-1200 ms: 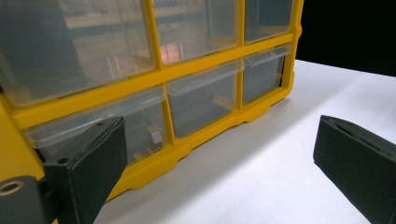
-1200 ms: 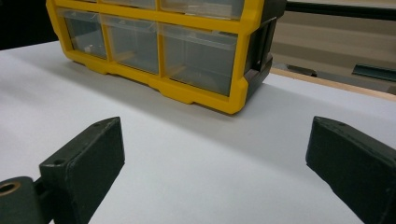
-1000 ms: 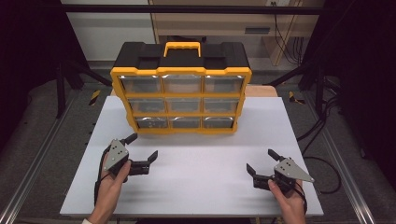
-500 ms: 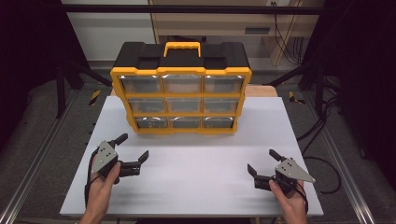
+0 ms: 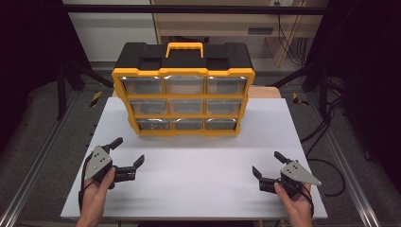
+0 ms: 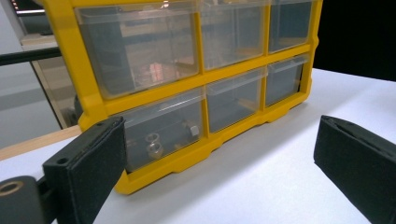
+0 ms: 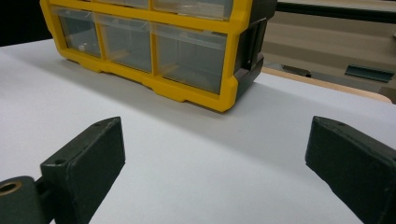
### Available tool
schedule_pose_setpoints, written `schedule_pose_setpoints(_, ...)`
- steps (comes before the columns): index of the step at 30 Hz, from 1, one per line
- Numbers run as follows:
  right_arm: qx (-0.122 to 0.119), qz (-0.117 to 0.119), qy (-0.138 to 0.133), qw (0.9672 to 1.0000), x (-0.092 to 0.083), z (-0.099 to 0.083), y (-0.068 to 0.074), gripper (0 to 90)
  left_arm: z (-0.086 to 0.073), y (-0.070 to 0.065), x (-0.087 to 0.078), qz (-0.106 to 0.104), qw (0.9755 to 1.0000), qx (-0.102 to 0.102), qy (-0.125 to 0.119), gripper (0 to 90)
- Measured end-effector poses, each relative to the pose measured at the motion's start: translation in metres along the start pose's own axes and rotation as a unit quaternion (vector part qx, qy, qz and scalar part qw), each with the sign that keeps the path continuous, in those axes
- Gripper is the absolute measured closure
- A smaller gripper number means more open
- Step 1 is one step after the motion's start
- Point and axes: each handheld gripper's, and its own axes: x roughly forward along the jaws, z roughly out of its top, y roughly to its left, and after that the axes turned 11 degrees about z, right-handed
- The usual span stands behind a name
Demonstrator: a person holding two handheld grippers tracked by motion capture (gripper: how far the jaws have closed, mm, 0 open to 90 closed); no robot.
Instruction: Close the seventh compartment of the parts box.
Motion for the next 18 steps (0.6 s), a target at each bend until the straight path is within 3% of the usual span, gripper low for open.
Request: schedule_pose_setpoints(18, 0.005, -0.005, -0.005, 1.0000, -0.007, 0.000, -0.006, 5.4, -0.012, 0.021, -0.012, 0.017, 0.9997, -0.017, -0.005, 2.7)
